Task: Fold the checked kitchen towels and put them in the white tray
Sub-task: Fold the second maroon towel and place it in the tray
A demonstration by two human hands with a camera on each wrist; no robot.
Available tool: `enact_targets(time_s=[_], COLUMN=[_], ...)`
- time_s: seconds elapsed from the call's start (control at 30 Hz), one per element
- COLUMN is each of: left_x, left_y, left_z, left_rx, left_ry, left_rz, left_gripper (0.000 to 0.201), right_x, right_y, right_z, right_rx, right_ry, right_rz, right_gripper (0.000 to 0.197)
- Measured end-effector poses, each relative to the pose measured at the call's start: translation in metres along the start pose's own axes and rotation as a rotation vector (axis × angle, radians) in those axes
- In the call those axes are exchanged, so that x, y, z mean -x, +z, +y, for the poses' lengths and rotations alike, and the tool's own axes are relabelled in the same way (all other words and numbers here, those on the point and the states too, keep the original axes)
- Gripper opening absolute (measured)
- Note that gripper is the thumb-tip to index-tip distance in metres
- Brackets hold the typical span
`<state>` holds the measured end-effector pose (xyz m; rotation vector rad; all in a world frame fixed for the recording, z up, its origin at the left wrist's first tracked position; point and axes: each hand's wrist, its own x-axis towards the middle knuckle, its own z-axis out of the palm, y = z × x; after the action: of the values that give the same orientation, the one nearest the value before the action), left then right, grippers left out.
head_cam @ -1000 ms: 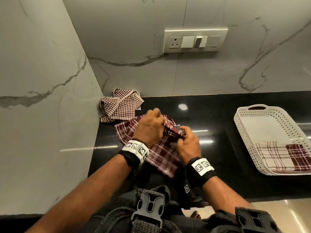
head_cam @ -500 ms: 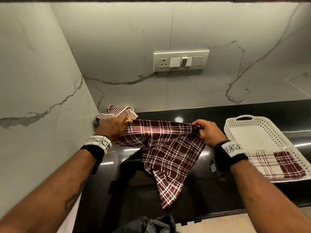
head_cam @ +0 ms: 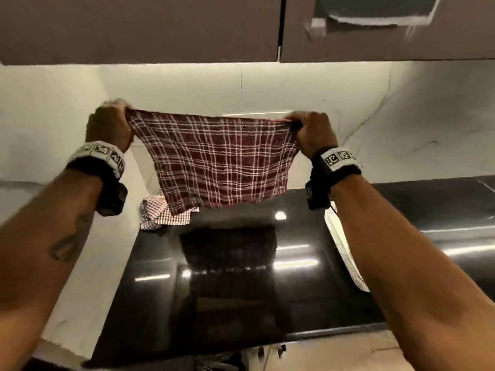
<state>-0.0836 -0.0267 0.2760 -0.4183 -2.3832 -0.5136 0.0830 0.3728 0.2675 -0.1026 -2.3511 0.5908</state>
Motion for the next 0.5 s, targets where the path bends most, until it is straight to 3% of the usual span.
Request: enact_targets(time_s=[0.13, 0.27, 0.5], left_x=[0.061, 0.146, 0.328], left_y=[-0.017, -0.009, 0.017], left_z=[0.013, 0.010, 0.012], left_rx=[0.181, 0.177, 0.171], left_ry=[0.039, -0.010, -0.023], left_rz=[0.076, 0.052, -0.250], left_gripper=[0.026, 0.023, 0.016], right_x=[0.058, 0.134, 0.286], right_y=[-0.016, -0.007, 0.025], right_z=[0.003, 0.033, 0.079], right_rx=[-0.177, -0.203, -0.182], right_ry=[-0.005, 0.039, 0.128], right_rz=[-0.033, -0.149, -0.376], right_gripper=[0.022, 0.031, 0.026])
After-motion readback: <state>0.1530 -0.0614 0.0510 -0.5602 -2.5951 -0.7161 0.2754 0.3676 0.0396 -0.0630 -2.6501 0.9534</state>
